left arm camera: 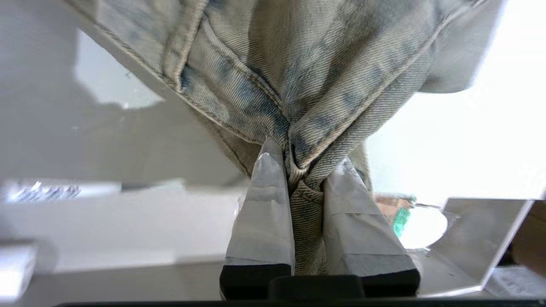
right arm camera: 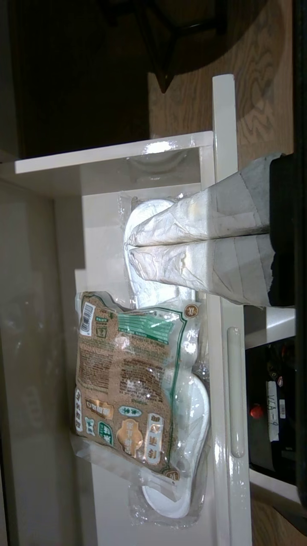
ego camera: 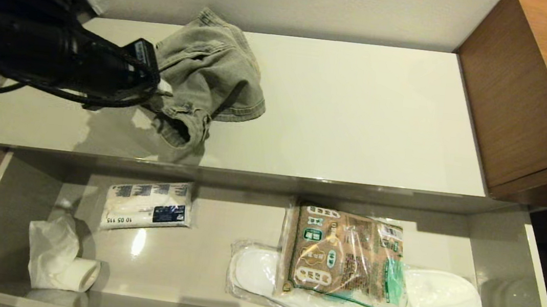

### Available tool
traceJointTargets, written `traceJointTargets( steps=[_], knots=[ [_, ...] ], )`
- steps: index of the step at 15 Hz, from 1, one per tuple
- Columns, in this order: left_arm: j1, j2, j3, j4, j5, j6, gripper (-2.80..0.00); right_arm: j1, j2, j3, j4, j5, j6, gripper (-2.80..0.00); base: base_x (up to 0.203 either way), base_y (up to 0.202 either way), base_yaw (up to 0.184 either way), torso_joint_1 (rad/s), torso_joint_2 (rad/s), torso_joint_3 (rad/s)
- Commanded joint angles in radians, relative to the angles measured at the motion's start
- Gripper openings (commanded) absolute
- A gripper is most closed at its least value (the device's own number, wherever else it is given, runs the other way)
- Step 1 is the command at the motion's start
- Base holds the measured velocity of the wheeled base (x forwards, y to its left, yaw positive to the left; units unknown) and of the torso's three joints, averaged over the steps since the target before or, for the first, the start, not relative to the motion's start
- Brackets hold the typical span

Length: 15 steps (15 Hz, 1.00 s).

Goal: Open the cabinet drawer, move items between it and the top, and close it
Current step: Pick up the shorts on the table, then put the shorts in the drawer

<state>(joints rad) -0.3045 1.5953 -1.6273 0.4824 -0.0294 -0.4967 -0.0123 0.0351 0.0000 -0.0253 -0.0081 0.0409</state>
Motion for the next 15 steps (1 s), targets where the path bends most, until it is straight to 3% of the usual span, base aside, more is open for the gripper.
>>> traceJointTargets(
  steps=[1,4,7,12,15],
  knots=[
    [0.01,-0.141,0.054,0.019,0.0,-0.005,-2.8,0.0,0.002,0.0,-0.001,0.0,-0.001,-2.8,0.0,0.0,0.0,0.0,0.0,0.0],
    [0.01,-0.254,0.076,0.109,0.0,-0.02,-2.8,0.0,0.002,0.001,-0.001,0.0,0.0,-2.8,0.0,0.0,0.0,0.0,0.0,0.0],
    [0.01,-0.426,0.067,0.305,-0.012,-0.04,-2.8,0.0,0.002,0.002,-0.001,0.0,0.001,-2.8,0.0,0.0,0.0,0.0,0.0,0.0],
    [0.032,-0.662,0.076,0.586,-0.173,-0.036,-2.8,0.0,0.002,0.0,-0.001,0.0,-0.001,-2.8,0.0,0.0,0.0,0.0,0.0,0.0],
    [0.035,-0.688,0.1,0.641,-0.206,-0.025,-2.8,0.0,0.002,0.0,-0.001,0.0,0.001,-2.8,0.0,0.0,0.0,0.0,0.0,0.0]
  ],
)
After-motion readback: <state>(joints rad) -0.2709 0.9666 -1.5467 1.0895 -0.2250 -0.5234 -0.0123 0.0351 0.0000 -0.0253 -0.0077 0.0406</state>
